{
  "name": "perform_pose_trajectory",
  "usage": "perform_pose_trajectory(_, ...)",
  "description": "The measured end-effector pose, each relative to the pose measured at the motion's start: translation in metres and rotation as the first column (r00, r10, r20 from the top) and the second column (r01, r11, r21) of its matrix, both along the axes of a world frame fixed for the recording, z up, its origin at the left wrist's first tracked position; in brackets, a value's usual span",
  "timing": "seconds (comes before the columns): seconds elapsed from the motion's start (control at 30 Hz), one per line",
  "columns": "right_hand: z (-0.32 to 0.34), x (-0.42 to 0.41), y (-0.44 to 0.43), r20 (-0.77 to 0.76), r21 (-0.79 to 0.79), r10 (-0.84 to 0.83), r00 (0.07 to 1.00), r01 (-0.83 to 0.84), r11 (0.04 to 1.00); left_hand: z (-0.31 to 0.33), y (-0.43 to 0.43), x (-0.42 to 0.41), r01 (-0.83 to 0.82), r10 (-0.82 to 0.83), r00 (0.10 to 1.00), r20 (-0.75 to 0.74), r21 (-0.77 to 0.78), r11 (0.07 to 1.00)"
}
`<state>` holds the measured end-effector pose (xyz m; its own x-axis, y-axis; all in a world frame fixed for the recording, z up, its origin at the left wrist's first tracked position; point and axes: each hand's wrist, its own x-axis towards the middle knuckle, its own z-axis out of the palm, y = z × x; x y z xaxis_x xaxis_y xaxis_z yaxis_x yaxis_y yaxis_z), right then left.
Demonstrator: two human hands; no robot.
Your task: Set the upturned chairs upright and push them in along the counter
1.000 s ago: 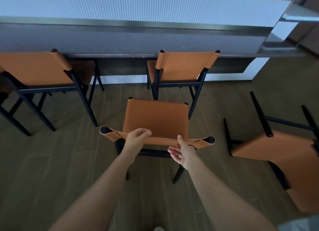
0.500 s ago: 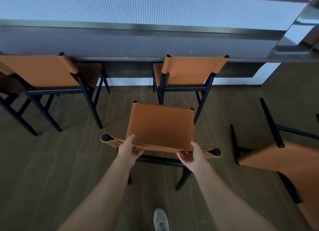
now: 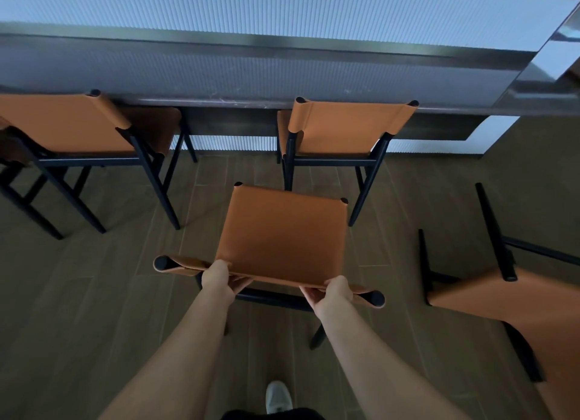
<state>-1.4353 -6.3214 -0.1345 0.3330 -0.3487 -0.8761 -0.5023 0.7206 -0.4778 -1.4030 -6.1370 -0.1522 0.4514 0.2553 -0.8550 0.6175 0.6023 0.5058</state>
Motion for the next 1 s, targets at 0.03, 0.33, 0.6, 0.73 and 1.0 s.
perform_pose_trajectory(0.03,0.0,0.0,0.0,0.001,0.005,-0.014,1.0,0.014,1.0,0.001,0.0,0.0,-0.007,0.007,1.0,-0.004,-0.001,1.0)
perform_pose_trajectory(0.33,0.008,-0.003,0.004,0.027,-0.015,-0.051,0.998,0.051,0.999,0.009,0.001,-0.001,0.015,-0.015,1.0,-0.007,0.011,1.0)
perform_pose_trajectory(0.6,0.012,-0.003,0.005,-0.016,-0.073,-0.027,1.0,0.026,0.997,0.016,0.0,-0.004,0.032,-0.032,1.0,-0.002,0.02,0.999)
perform_pose_trajectory(0.73,0.011,-0.005,0.007,-0.002,-0.067,-0.034,0.999,0.034,0.997,0.017,0.001,-0.005,0.033,-0.033,0.999,-0.004,0.01,0.999)
perform_pose_trajectory(1.0,0.013,-0.002,0.0,0.005,0.005,-0.014,1.0,0.014,1.0,0.017,0.003,-0.005,0.052,-0.052,0.999,0.004,0.027,0.998)
